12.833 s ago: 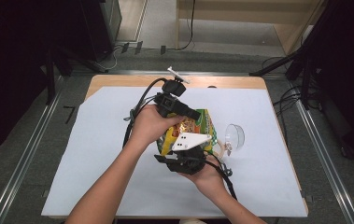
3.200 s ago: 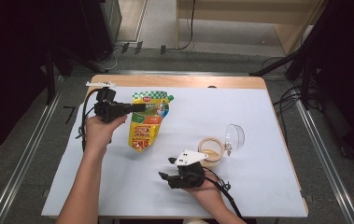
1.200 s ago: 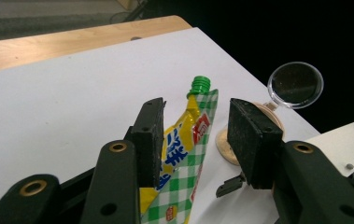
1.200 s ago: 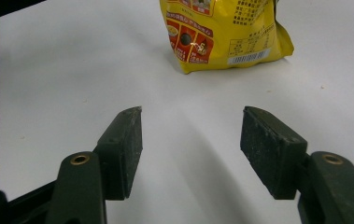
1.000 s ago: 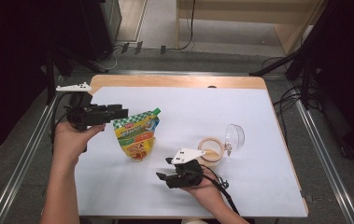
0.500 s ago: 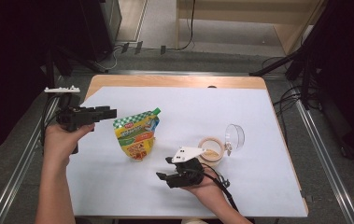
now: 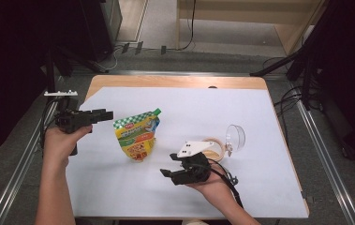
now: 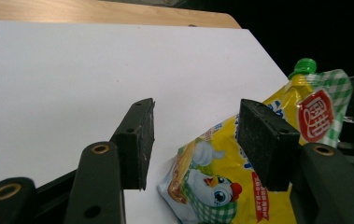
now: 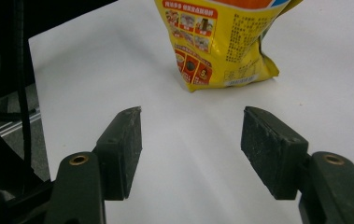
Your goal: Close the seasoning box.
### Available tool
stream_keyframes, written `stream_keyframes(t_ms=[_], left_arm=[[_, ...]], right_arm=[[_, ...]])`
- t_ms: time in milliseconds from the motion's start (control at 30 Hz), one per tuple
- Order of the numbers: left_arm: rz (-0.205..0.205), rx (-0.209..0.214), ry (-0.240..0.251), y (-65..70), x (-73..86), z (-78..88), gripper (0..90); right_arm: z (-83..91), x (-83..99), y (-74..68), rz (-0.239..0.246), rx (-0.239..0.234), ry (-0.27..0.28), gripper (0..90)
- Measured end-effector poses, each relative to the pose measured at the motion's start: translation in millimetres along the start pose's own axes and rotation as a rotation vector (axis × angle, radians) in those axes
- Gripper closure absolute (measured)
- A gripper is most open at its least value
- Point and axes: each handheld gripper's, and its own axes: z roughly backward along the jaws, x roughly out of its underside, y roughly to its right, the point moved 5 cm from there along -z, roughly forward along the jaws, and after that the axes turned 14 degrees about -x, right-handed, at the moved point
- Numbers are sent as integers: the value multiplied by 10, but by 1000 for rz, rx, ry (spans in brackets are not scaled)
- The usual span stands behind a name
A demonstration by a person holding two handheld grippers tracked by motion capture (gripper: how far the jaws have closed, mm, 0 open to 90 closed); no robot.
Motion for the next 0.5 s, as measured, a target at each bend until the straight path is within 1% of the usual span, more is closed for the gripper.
stream_keyframes(t_ms=[33,100,200,267,333,367,400,467,500], left_arm=[[3,-1,-2,-3,5,-11,469],[5,0,-10,-12,18,-35,466],[5,-6,-19,-22,35,-68,463],[3,0,-24,-30,49,-93,462],[5,13,-28,-43,67,-121,464],[5,12,-33,-52,76,-133,464],[5,9,-41,-62,86,-148,464],[7,10,-41,-69,98,-166,465],[10,13,-40,-71,103,-177,465]], right_arm=[[35,-20,-5,-10,0,6,390],[73,-47,-17,-14,3,5,389],[152,-108,-54,6,13,-3,389],[210,-146,-63,17,21,-4,390],[275,-176,-57,27,33,-2,390],[310,-187,-50,27,40,-3,390],[343,-197,-41,23,43,0,391],[418,-216,-15,11,47,5,393],[442,-224,-1,13,51,8,393]])
